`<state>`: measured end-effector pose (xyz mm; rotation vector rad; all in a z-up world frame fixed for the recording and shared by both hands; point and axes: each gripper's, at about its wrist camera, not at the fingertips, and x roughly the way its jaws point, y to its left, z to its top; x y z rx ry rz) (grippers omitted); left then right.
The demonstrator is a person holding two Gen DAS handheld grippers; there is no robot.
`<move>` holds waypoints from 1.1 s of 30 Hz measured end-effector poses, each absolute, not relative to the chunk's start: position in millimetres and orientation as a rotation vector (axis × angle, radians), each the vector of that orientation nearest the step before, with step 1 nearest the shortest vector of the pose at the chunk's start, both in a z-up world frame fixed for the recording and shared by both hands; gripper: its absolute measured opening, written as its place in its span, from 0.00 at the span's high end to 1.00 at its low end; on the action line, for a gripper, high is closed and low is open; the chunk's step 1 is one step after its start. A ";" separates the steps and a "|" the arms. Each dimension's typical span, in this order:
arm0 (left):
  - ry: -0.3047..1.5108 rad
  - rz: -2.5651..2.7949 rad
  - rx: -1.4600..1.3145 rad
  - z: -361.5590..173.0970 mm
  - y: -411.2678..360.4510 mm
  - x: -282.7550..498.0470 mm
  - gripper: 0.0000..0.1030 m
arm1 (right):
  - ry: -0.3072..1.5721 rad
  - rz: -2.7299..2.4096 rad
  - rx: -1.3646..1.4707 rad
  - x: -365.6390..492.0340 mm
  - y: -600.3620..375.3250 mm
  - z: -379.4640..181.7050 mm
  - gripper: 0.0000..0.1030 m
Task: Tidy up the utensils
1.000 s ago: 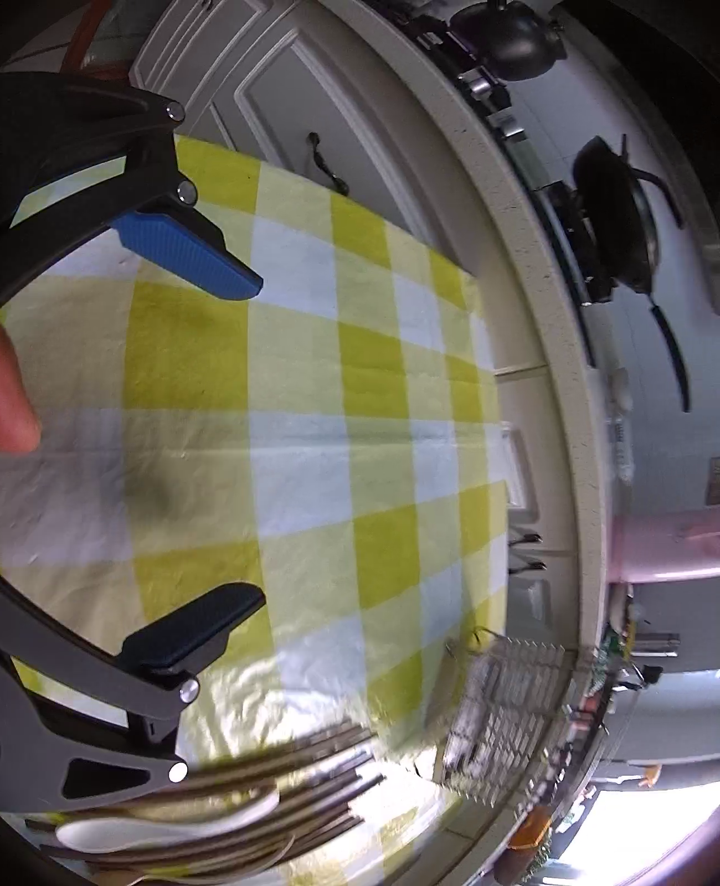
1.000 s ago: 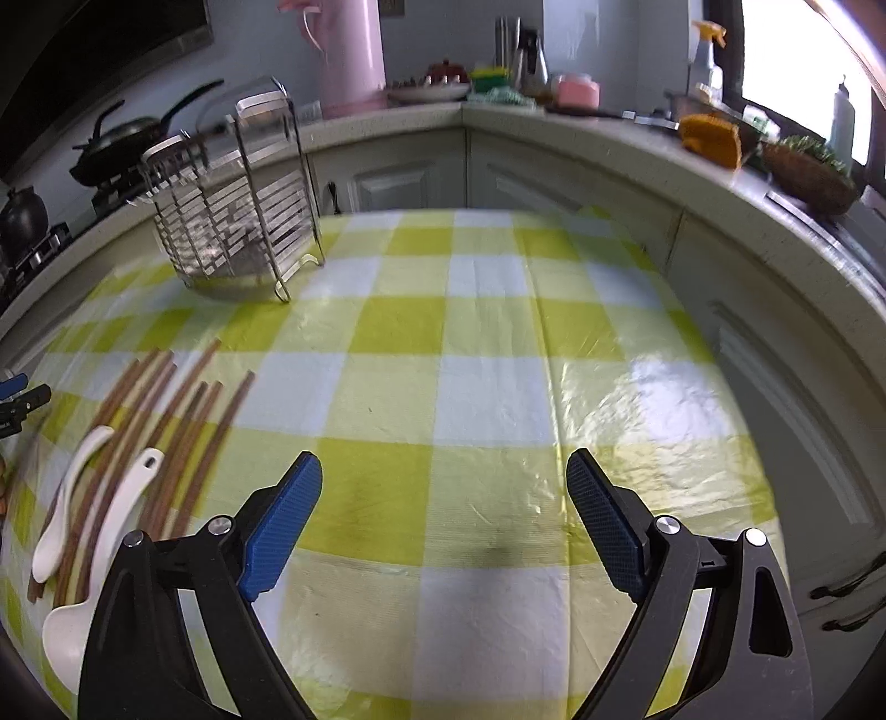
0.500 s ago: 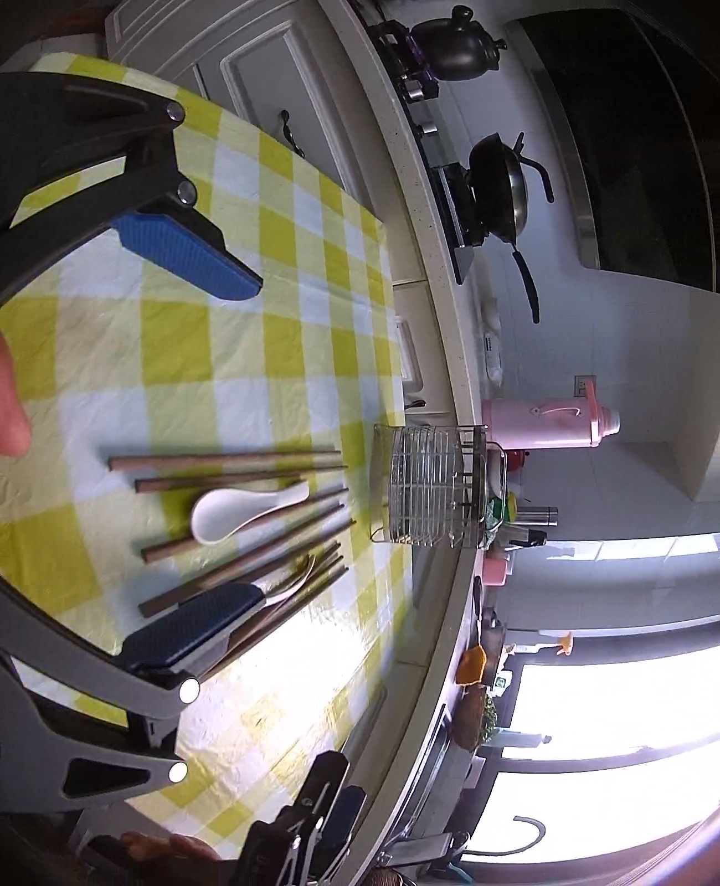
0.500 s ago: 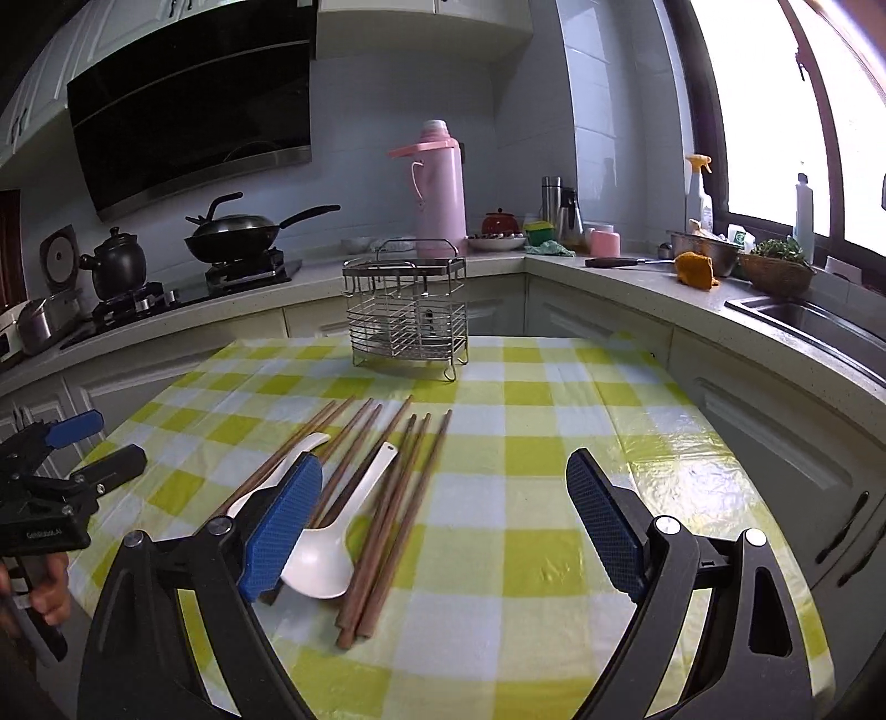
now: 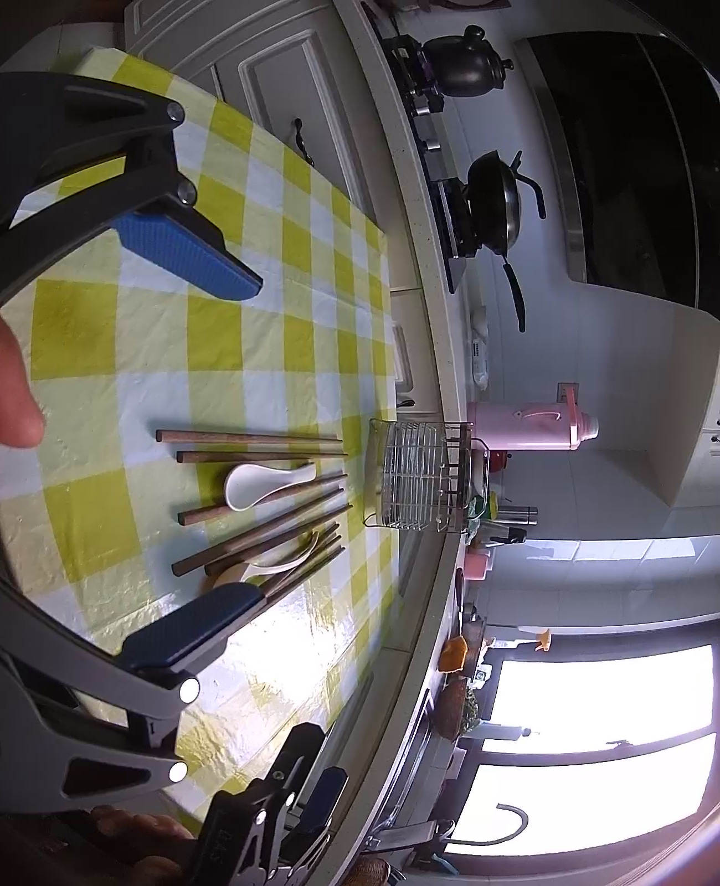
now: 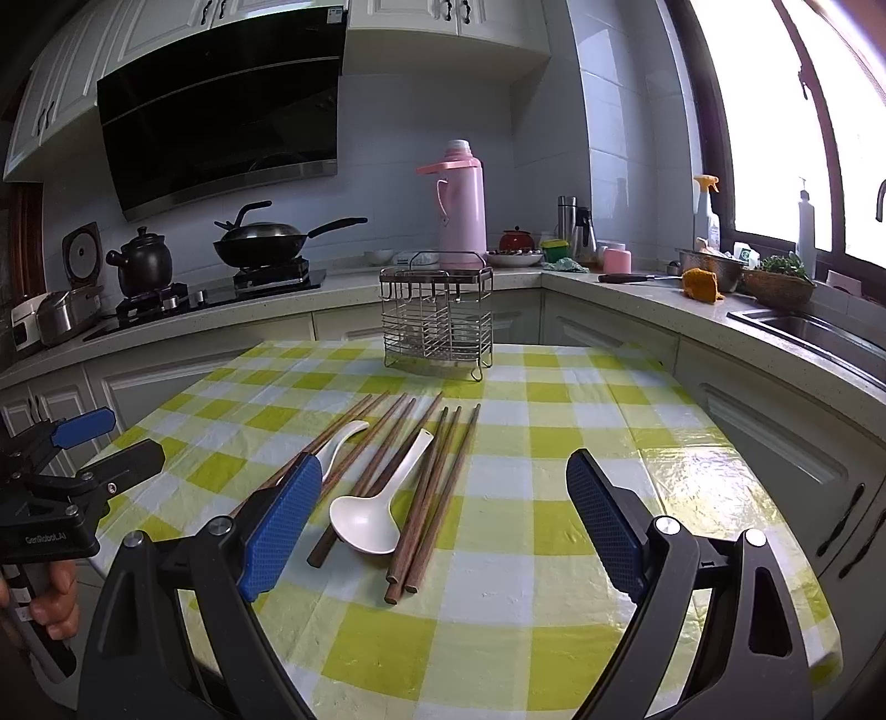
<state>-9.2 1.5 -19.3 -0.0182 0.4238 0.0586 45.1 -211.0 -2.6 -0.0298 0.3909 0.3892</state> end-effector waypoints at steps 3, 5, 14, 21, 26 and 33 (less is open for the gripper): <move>0.417 0.053 -0.019 -19.0 2.7 -8.3 0.04 | 0.397 0.397 -0.027 47.5 -211.4 -4.5 0.18; 0.419 0.046 -0.021 -18.9 2.8 -8.0 0.04 | 0.398 0.404 -0.025 48.1 -211.8 -4.3 0.18; 0.436 0.012 -0.015 -21.8 1.5 -7.3 0.04 | 0.437 0.448 -0.047 49.4 -204.2 -8.0 0.18; 0.442 -0.011 -0.012 -21.4 -0.4 -6.5 0.04 | 0.457 0.464 -0.043 50.9 -200.7 -9.8 0.18; 0.448 -0.023 -0.008 -21.0 -1.6 -6.0 0.04 | 0.465 0.463 -0.041 52.2 -200.8 -10.2 0.18; 0.443 -0.025 0.003 -20.2 -4.0 -6.5 0.04 | 0.470 0.470 -0.032 52.1 -202.0 -9.8 0.18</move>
